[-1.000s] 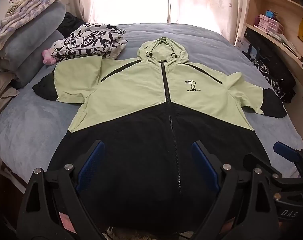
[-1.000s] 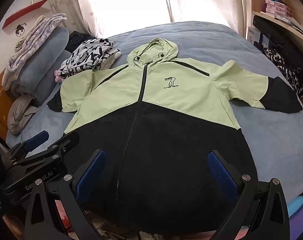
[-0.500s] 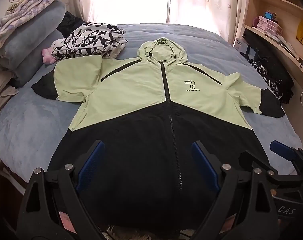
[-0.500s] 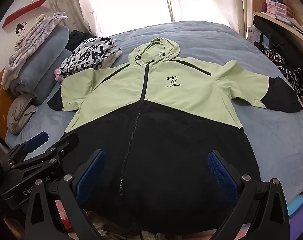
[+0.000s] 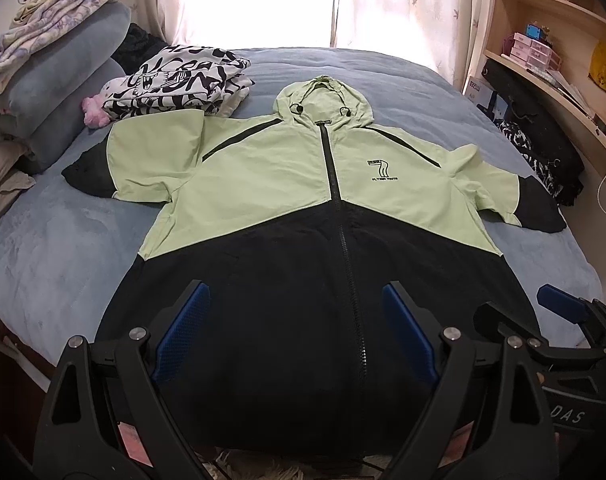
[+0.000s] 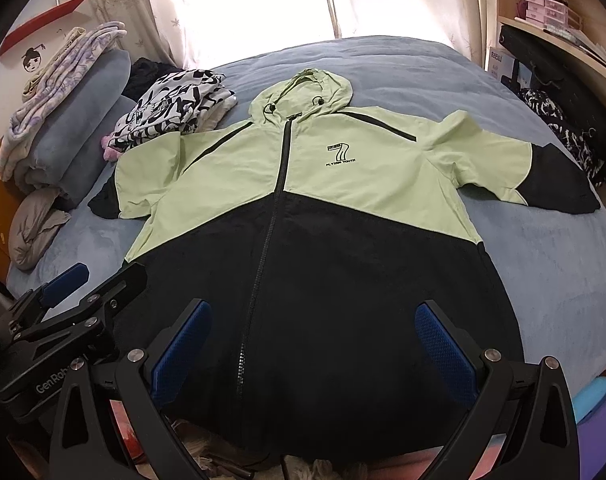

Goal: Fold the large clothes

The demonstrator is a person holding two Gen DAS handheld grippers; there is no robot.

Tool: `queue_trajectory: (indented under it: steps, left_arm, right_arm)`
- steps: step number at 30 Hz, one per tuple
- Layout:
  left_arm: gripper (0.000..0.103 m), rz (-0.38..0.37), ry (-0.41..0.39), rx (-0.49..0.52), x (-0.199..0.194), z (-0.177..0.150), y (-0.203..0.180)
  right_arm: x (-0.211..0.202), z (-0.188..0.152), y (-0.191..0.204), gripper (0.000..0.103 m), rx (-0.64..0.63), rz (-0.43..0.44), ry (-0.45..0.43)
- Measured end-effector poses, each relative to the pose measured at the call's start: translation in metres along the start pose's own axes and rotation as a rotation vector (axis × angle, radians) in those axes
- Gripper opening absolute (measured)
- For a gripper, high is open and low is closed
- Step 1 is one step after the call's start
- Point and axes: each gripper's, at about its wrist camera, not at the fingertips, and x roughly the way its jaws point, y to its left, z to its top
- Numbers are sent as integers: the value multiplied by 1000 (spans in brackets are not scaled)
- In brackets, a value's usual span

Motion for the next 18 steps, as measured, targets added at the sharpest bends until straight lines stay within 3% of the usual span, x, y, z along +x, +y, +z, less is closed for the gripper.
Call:
queue_trajectory:
  steps: [18]
  left_arm:
    - [86,-17,1,4,-2,3,0]
  right_arm:
    - [-2,4,-6,103,29,-40,-51]
